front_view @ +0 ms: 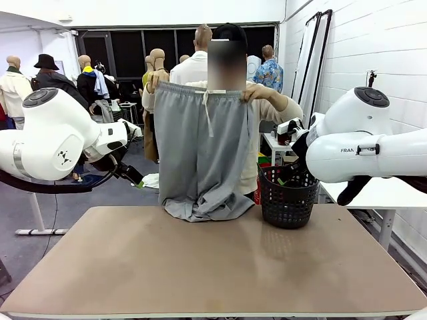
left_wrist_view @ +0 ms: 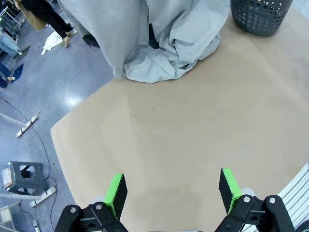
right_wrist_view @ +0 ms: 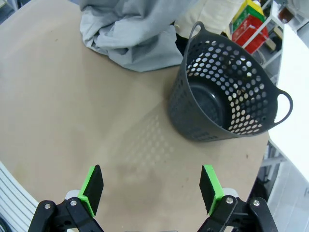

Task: Fold the training pants.
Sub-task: Grab both ends of the Training pants handed by a person.

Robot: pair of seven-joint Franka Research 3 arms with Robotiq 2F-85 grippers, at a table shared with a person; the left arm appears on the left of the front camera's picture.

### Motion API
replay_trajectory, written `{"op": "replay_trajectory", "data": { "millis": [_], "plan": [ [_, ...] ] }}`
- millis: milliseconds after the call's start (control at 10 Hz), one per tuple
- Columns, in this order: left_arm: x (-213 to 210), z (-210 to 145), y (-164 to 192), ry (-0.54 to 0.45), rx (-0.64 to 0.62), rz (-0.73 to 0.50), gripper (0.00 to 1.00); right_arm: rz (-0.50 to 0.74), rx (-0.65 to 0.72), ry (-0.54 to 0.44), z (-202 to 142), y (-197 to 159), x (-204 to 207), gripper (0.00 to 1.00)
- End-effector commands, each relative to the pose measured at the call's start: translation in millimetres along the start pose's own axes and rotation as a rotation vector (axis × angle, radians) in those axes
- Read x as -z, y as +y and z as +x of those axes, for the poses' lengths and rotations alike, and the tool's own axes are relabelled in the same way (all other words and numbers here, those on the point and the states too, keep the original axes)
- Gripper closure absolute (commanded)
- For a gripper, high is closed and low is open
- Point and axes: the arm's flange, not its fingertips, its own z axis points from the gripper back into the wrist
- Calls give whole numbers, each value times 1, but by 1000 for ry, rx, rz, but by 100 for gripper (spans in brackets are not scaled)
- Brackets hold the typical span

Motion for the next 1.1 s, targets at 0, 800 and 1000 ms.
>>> {"op": "replay_trajectory", "data": {
  "millis": [0, 800, 1000],
  "plan": [
    [0, 0, 0, 2, -6, -12, 0, 0, 0, -1, 0, 0, 0, 0],
    [0, 0, 0, 2, -6, -12, 0, 0, 0, -1, 0, 0, 0, 0],
    [0, 0, 0, 2, -6, -12, 0, 0, 0, -1, 0, 0, 0, 0]
  ]
}}
